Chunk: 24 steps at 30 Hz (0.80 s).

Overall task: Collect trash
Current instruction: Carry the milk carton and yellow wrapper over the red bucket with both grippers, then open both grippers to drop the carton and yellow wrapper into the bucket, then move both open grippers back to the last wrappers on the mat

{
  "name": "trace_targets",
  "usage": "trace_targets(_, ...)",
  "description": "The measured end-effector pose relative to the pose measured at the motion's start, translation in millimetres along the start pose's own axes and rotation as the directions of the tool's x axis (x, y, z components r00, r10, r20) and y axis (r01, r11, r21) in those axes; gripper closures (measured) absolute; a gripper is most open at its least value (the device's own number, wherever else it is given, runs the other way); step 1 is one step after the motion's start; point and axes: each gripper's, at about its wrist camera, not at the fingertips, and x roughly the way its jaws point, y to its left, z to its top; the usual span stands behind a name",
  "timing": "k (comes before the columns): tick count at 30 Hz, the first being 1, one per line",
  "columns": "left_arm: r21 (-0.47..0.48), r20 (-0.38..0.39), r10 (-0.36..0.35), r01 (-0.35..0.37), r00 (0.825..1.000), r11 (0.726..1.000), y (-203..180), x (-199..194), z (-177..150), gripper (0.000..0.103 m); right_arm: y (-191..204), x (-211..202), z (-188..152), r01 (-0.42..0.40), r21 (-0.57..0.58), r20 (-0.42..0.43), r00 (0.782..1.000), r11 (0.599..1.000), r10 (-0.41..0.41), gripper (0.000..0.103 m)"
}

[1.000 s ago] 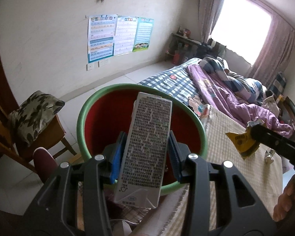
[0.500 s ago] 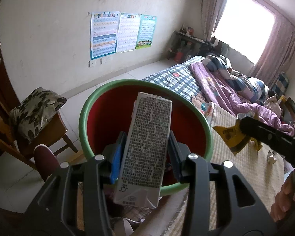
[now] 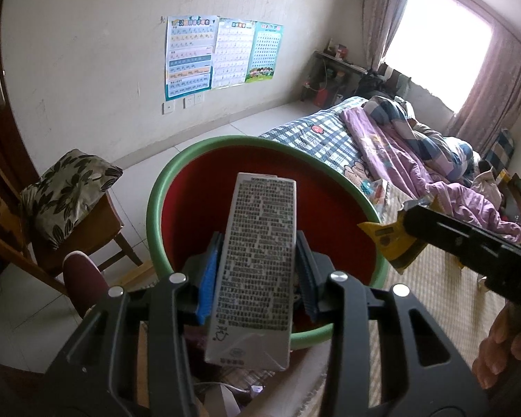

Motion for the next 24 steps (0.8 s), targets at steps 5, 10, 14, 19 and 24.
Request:
trace_targets(5,0.005,0.013,0.004,-0.004,1.000,1.000,2,1,5,0.065,3,2,4,-0.005,-0.014,0.007,1.000,1.000,0.005,0.072)
trace_targets(10,-0.004,0.015,0.015,-0.015,1.000,1.000,5,4,11,0.065,6,3,7,-0.014,-0.027,0.019,1.000,1.000,0.014,0.069)
trace_targets(14,-0.013,0.026,0.021,-0.021,0.999,1.000,8,4,11,0.042,6,2,6,-0.019,-0.035,0.023,1.000,0.999,0.020,0.057)
trace_targets(19,-0.001,0.043,0.025,-0.025,0.999,1.000,4,0,12,0.034,2,-2,4,-0.019,-0.014,0.032,0.999,1.000,0.019,0.053)
trace_targets(24,0.011,0.041,0.010,-0.010,0.999,1.000,-2,-2,10,0.034,-17,-26,-4,0.030,0.027,0.074,0.997,0.999,-0.032,0.044)
